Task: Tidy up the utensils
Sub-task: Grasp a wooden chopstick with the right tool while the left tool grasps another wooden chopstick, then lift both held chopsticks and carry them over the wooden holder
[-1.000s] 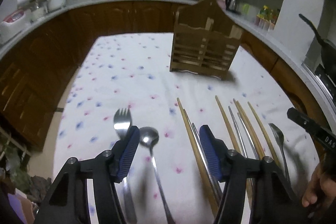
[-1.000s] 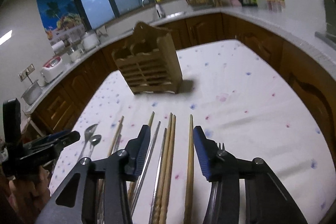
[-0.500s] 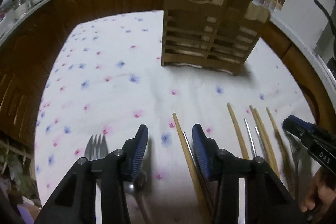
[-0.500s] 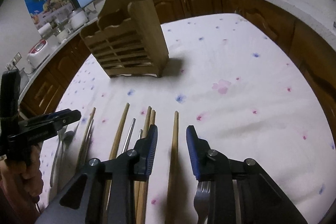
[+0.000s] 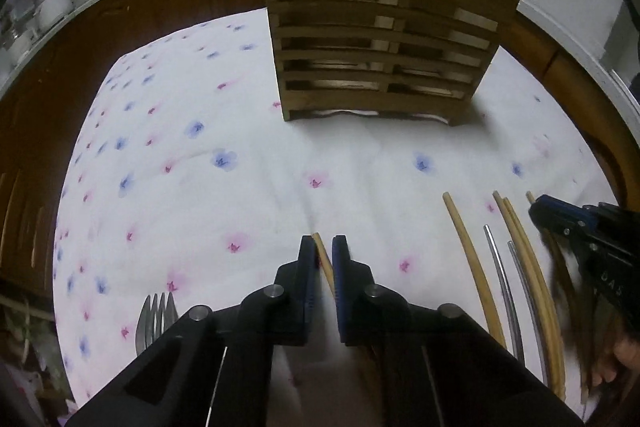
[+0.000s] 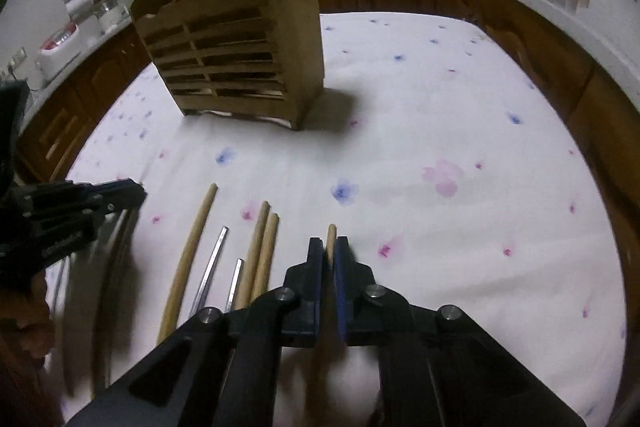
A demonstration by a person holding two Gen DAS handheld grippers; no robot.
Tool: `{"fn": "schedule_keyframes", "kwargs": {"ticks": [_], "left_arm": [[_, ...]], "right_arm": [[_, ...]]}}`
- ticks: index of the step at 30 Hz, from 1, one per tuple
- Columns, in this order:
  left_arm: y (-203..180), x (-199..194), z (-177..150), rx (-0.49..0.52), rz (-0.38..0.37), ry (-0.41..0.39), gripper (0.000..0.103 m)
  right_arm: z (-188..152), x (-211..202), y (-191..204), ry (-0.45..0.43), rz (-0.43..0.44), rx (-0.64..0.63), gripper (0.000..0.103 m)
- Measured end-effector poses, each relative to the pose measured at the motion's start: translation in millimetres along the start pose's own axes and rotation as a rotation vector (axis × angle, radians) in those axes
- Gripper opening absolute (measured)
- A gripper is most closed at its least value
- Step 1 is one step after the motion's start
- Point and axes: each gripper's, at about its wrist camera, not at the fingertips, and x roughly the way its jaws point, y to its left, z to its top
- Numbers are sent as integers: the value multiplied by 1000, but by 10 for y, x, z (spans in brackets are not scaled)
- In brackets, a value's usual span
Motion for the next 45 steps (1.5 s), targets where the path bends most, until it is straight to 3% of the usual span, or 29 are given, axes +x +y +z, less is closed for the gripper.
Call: {"fn": "schedule_keyframes", "kwargs": {"ticks": [6, 13, 26, 36, 45], "left_arm": [[163, -299, -31, -53, -76, -53, 4], [193, -986, -164, -44, -140, -175, 3], [395, -2141, -443, -30, -183, -414, 3], [476, -2464, -434, -35, -168, -539, 3], [513, -2626, -88, -45, -147, -694, 3]], "right_arm": [[2, -224, -61, -49, 76, 49, 5], [112, -675, 14, -153, 117, 56, 4], [425, -1543, 235, -367, 157, 31, 4], [764, -1811, 279, -500, 157, 30, 4], [1263, -1975, 289, -628, 146, 50, 4]]}}
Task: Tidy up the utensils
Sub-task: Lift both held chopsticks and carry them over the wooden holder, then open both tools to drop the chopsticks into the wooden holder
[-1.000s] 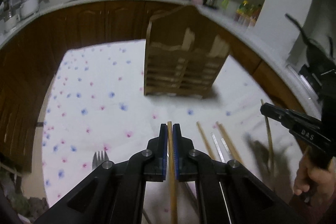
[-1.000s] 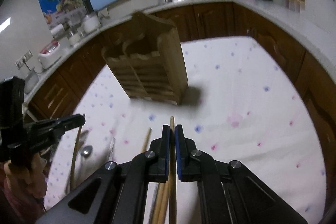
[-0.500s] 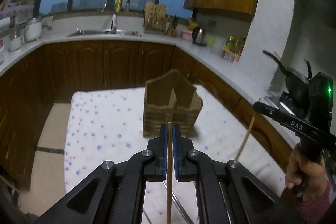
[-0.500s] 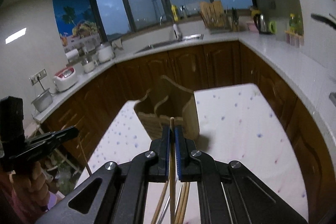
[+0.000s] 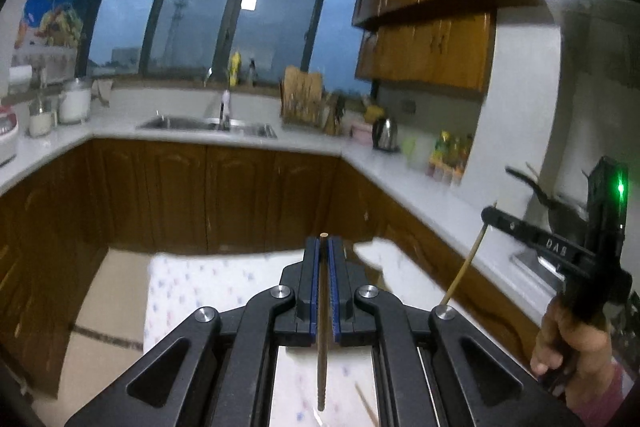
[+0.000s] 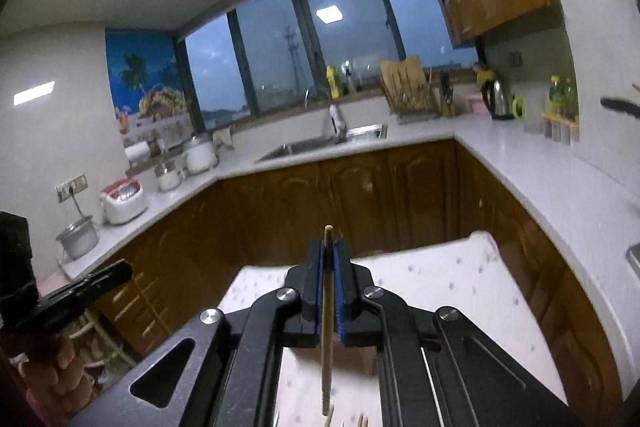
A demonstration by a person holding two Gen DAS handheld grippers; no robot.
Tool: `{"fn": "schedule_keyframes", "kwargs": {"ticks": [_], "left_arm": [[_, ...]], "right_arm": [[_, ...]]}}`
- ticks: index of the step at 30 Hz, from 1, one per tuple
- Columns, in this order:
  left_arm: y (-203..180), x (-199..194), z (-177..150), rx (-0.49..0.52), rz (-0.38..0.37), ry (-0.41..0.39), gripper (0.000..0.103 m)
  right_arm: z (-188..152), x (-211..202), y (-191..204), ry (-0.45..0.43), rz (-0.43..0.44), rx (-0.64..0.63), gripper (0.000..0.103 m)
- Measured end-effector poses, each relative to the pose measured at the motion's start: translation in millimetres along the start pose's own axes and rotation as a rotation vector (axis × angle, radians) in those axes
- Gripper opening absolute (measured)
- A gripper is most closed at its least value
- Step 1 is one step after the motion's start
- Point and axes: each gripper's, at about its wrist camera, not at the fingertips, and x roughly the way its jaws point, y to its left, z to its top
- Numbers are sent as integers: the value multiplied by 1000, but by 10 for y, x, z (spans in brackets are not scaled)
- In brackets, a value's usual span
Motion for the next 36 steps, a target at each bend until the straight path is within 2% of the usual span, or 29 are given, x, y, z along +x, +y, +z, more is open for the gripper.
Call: {"fn": "schedule_keyframes", "kwargs": {"ticks": [7, 10, 14, 22, 28, 33, 36], "left_arm": [[3, 309, 292, -9, 21, -136, 3], [47, 543, 238, -27, 41, -168, 3], [82, 945, -65, -69, 62, -177, 3], [226, 1745, -649, -151, 109, -123, 3], [252, 2048, -916, -178, 117, -55, 3], [278, 2220, -880, -190, 119, -13, 4], [312, 2282, -536, -188, 125, -8, 4]], "right_arm": [[385, 186, 0, -105, -35, 12, 4], [450, 319, -49, -116, -52, 16, 4], [356, 604, -174, -103, -72, 50, 4], [-121, 1090, -453, -48, -84, 139, 4], [-331, 1232, -590, -2, -86, 183, 5], [-355, 1268, -686, 19, -87, 192, 5], [-349, 1274, -701, 26, -84, 190, 5]]}}
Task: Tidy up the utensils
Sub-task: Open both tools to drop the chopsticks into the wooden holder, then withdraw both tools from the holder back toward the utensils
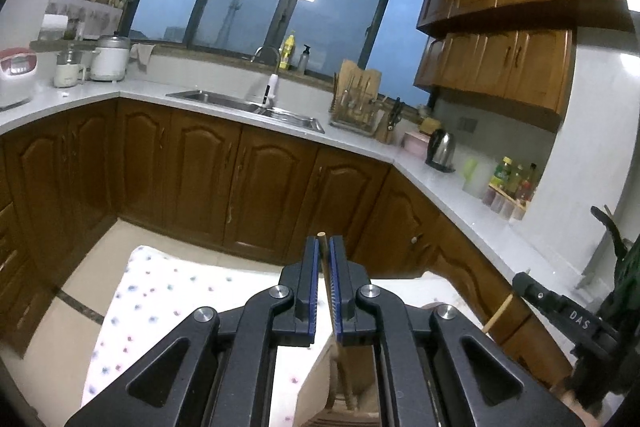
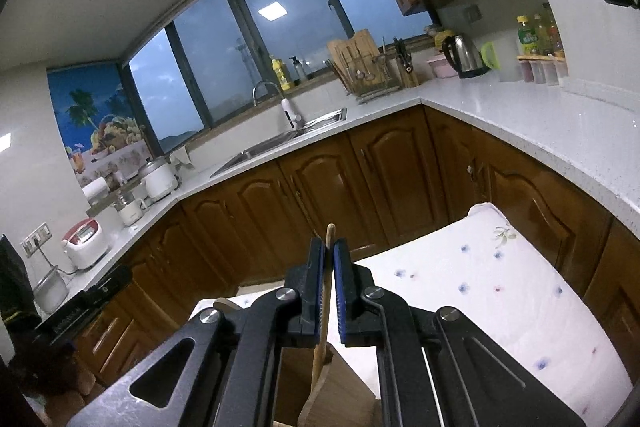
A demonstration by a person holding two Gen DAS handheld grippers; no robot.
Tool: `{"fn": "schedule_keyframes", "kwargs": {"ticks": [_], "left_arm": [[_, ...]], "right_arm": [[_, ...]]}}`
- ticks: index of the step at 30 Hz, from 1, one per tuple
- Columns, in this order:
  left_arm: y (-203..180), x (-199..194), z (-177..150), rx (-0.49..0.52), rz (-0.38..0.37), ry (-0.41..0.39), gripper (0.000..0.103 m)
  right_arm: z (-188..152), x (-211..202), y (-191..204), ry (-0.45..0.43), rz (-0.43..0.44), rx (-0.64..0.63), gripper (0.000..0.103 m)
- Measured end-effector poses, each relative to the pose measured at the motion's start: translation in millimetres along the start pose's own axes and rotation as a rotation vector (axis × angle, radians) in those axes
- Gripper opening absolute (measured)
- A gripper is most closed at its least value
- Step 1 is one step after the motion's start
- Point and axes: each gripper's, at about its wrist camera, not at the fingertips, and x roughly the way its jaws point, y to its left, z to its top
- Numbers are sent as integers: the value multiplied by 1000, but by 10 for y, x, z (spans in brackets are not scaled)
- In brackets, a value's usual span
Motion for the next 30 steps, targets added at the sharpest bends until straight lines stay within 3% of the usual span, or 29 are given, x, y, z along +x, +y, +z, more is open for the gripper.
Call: {"fn": "schedule_keyframes", "kwargs": {"ticks": [7, 9, 10, 11, 12, 13, 17, 19, 21, 30], "left_arm": [[7, -221, 157, 31, 9, 31, 7], [32, -256, 185, 22, 20, 47, 37], [41, -296, 191, 17, 30, 41, 46], [44, -347, 211, 11, 38, 32, 61], [57, -395, 224, 2, 43, 25, 69], [62, -438, 230, -3, 38, 23, 70], [84, -656, 215, -7, 38, 43, 79], [122, -821, 157, -9, 55, 43, 83], [169, -1012, 93, -9, 79, 55, 92], [292, -1720, -210, -53, 91, 162, 93]], "right_arm": [[10, 12, 10, 16, 11, -5, 10], [9, 12, 13, 26, 19, 1, 15], [10, 8, 13, 32, 18, 0, 30], [13, -8, 14, 34, 25, 0, 42], [13, -30, 15, 31, 34, 2, 67], [13, -70, 14, 22, 44, 6, 79], [21, -303, -12, -2, 66, 28, 83], [10, -408, -24, -1, 82, 39, 95], [-40, -591, -33, -12, 91, 44, 99], [-522, -1278, 8, 30, 96, 6, 99]]}}
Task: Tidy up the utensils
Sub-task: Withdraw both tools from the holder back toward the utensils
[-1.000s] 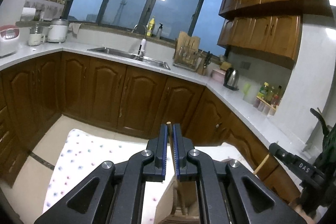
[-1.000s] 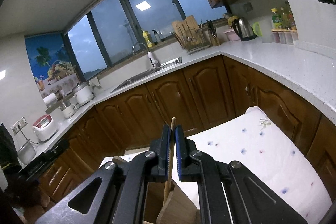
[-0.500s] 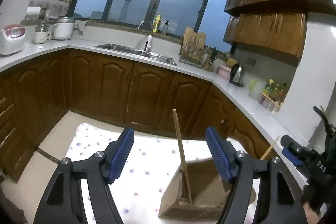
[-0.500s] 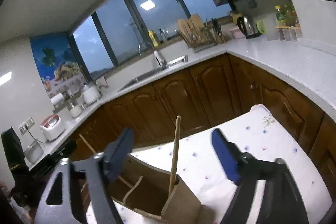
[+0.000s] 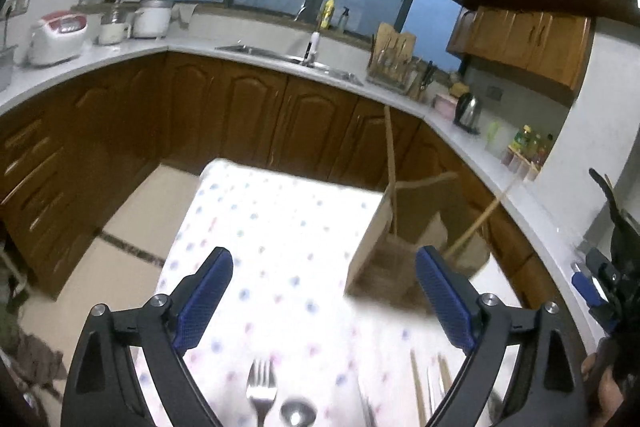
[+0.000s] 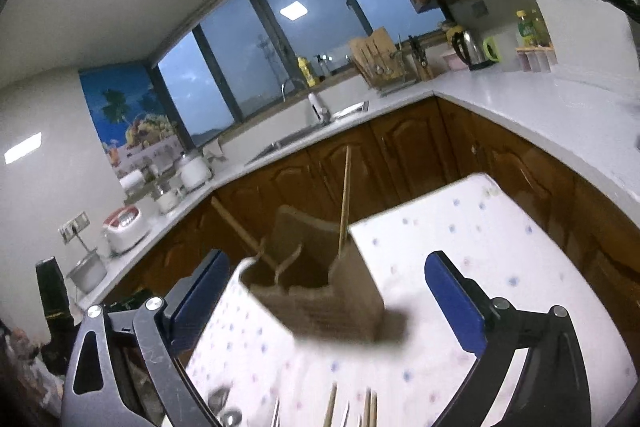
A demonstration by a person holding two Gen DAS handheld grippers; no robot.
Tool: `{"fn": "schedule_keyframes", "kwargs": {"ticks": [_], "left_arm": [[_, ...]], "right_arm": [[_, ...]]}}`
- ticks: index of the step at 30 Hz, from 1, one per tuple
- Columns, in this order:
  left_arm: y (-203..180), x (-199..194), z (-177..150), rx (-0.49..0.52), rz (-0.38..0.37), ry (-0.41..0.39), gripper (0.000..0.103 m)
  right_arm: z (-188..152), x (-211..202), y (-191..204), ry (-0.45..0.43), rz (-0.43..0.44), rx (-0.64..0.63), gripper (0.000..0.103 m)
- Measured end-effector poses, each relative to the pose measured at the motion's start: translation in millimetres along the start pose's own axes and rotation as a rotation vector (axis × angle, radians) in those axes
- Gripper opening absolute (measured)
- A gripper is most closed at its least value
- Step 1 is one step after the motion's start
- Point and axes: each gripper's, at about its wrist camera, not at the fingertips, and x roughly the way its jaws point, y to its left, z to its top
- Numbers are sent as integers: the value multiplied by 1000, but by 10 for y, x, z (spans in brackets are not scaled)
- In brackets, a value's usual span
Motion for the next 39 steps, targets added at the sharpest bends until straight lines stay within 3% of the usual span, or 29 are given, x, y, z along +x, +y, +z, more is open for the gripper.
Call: {"fn": "schedule_keyframes", "kwargs": {"ticks": [8, 17, 28, 39], "left_arm": [[90, -462, -285, 8, 8, 51, 93], [99, -697, -553, 54, 31, 105, 93], [61, -725, -718, 85, 55, 169, 93], [-54, -443, -708, 94, 66, 229, 93]], "right_arm": [[-456, -419, 126, 48, -56, -83, 100], [-873, -640, 103, 89, -94, -103, 100], [-1136, -683, 37, 150, -125, -93, 100], [-1175, -471, -26, 200, -119, -104, 99]]}}
